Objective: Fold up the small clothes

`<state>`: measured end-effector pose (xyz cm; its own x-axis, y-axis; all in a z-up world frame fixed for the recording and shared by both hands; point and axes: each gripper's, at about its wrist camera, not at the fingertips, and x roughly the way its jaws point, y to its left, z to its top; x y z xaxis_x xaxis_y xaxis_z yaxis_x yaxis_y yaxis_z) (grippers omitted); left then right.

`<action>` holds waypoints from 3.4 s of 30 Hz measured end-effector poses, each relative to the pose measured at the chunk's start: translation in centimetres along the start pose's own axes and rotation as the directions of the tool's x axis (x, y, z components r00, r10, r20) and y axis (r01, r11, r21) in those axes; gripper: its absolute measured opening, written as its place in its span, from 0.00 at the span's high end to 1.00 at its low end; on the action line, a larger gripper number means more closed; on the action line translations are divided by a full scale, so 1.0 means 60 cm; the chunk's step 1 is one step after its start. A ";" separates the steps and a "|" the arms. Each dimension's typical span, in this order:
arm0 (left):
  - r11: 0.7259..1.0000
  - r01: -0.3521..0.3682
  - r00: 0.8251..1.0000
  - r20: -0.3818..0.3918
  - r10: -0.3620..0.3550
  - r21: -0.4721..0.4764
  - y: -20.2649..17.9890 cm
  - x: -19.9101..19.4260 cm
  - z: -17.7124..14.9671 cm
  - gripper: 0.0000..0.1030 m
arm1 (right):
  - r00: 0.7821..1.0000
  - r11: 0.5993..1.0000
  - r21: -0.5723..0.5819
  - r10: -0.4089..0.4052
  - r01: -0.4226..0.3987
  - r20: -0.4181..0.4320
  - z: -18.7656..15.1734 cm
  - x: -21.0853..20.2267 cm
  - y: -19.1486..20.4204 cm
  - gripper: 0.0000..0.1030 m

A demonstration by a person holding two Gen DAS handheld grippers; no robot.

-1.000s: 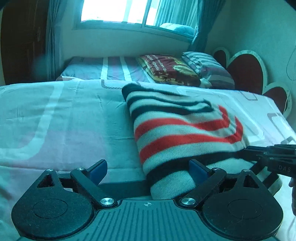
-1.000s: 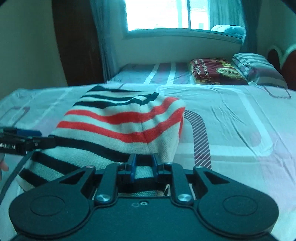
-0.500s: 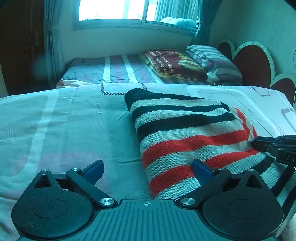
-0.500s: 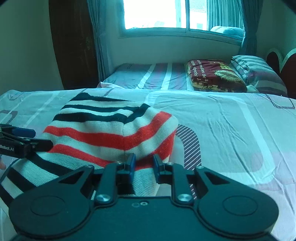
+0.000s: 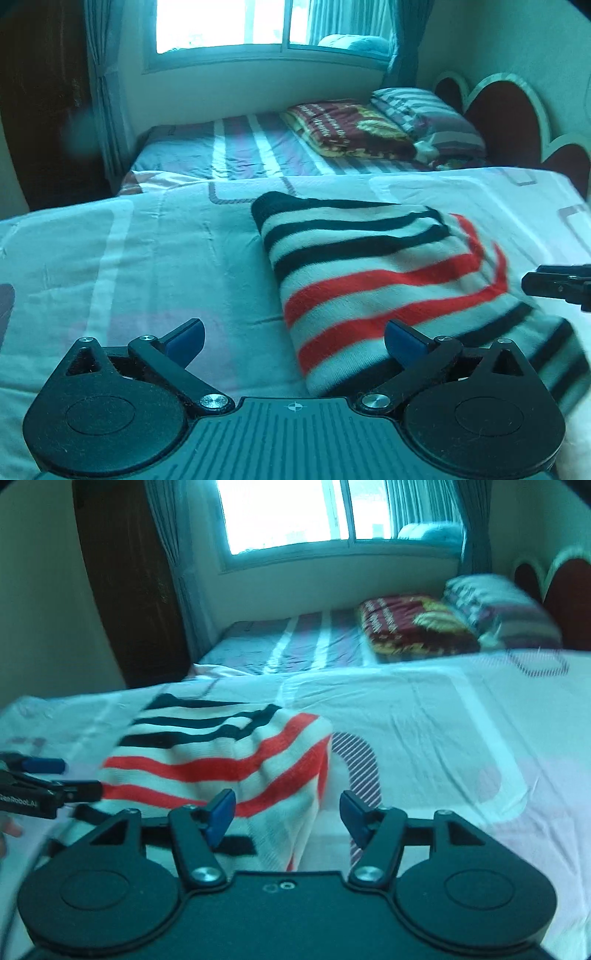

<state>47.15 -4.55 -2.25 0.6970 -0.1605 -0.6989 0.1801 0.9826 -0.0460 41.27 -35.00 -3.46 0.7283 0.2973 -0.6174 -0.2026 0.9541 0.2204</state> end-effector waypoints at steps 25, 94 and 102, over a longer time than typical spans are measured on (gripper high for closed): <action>0.735 0.504 0.800 -0.075 -0.595 -0.453 0.092 0.093 -0.047 0.19 | 0.853 0.803 0.479 0.487 -0.354 -0.186 -0.023 0.091 -0.123 0.28; 0.977 -0.030 0.999 0.027 0.036 -0.209 0.441 -0.321 -0.225 0.34 | 0.929 0.916 -0.205 0.301 -0.344 -0.215 -0.067 0.100 0.521 0.73; 0.984 -0.131 0.991 -0.029 0.128 -0.122 0.402 -0.295 -0.238 0.34 | 0.954 0.947 -0.205 0.203 -0.249 -0.221 -0.082 0.122 0.515 0.84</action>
<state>29.24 23.36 -1.22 0.6942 -0.0306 -0.7191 0.0012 0.9991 -0.0413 37.10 -3.17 -4.87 0.5083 0.4855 -0.7112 -0.5074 0.8362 0.2082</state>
